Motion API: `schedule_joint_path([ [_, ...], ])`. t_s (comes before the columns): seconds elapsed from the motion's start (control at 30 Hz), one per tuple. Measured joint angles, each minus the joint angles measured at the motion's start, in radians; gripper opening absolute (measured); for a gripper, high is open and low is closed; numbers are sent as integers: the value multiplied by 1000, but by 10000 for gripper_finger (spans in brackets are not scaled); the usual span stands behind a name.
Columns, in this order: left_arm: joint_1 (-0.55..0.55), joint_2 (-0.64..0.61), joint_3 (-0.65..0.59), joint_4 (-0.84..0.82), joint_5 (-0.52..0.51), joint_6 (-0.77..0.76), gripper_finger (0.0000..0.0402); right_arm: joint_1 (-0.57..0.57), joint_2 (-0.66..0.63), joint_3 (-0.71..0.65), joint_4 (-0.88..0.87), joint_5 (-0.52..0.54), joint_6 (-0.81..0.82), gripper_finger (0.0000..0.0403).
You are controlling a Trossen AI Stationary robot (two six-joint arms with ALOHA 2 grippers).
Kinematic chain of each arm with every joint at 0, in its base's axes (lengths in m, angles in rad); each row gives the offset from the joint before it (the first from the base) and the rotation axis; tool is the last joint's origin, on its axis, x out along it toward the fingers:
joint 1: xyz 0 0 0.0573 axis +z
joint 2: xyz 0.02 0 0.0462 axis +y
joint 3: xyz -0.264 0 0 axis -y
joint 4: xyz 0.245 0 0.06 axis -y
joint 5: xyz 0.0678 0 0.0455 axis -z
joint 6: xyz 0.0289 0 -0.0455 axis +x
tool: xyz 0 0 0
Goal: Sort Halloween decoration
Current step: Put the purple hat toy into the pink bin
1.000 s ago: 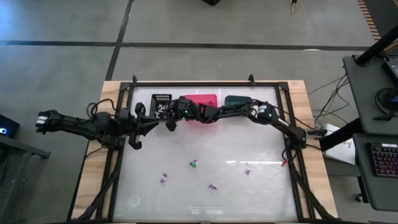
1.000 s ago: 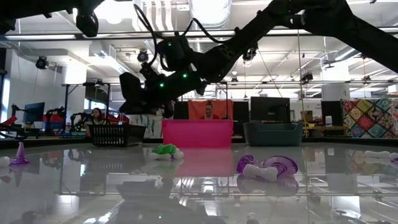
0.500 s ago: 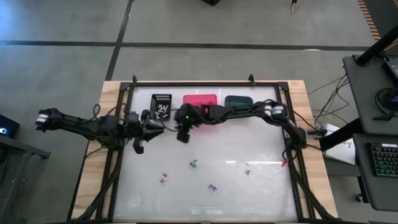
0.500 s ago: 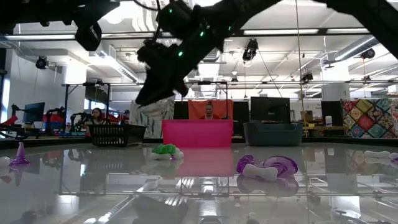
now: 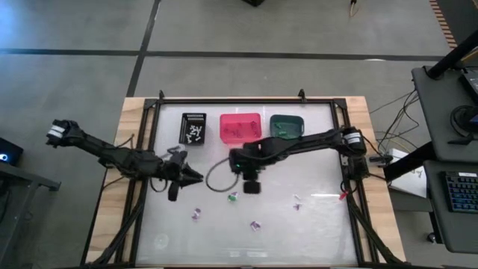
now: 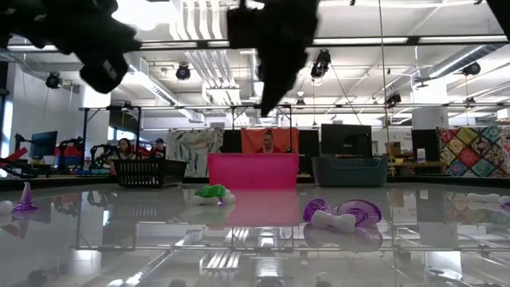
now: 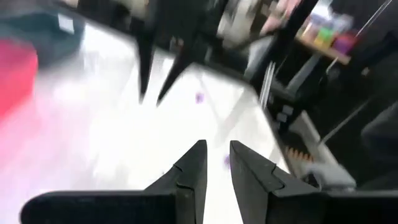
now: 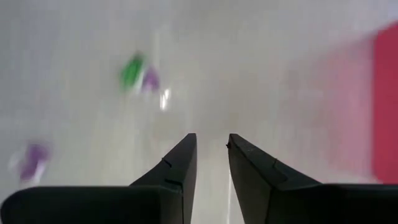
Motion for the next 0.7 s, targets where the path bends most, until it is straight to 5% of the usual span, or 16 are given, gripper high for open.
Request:
schedule_joint_path([
  [0.47,-214,418,327,-663,-18,-260,52,121,-228,-209,4,2,154,82],
  [0.7,-241,639,489,-802,-17,-255,52,126,-306,-316,121,2,158,88],
])
